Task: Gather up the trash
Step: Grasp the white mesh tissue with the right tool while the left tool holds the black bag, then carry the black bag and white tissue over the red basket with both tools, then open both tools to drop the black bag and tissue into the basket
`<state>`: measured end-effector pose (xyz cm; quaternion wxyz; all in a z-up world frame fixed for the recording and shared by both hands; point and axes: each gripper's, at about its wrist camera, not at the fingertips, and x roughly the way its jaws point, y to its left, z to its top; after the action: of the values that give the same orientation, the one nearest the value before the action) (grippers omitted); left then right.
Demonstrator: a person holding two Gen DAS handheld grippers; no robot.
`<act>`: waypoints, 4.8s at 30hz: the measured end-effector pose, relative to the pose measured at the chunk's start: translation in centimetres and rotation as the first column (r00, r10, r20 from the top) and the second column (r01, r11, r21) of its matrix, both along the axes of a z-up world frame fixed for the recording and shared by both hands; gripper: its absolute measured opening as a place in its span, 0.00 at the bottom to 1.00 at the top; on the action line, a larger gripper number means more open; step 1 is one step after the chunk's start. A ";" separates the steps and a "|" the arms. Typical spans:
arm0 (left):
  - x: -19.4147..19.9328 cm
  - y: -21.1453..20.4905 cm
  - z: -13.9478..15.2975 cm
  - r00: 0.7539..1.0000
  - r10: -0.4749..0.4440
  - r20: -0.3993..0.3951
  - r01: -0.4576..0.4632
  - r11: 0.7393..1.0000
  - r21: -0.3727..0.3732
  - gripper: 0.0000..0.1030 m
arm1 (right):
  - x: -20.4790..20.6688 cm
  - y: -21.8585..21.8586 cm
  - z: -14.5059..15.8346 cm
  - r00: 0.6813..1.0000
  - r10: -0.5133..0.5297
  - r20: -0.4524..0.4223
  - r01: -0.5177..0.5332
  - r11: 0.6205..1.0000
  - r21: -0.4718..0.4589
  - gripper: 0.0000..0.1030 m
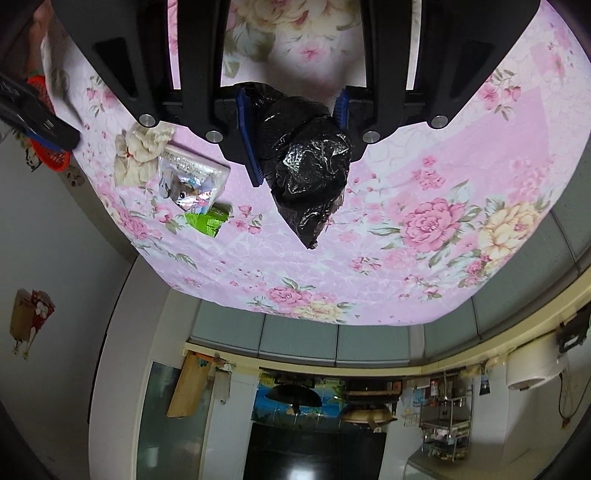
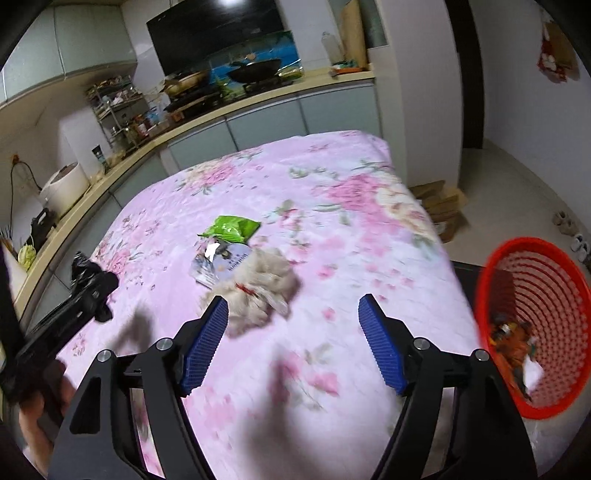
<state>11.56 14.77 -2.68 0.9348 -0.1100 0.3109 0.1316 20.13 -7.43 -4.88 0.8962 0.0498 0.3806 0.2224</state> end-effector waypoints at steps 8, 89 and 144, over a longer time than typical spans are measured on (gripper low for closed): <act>-0.8 0.7 -0.8 1.000 -0.007 0.002 0.007 1.000 -0.001 0.31 | 2.2 4.2 -0.7 0.997 0.071 -0.024 -0.071 0.997 -0.012 0.73; 0.8 -16.2 6.2 0.927 -0.351 0.127 0.330 0.930 0.161 0.31 | -4.5 -14.4 8.4 0.960 -0.184 0.213 0.155 0.977 0.146 0.36; 10.0 -29.6 0.8 0.782 -0.619 -0.070 0.621 0.784 0.010 0.74 | 0.0 -25.7 1.9 0.827 -0.555 -0.095 0.563 0.820 0.103 0.58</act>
<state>21.55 -14.85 -1.91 0.9176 0.0178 0.3568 -0.1743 20.09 -33.11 -3.02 0.9051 0.2225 0.3612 -0.0279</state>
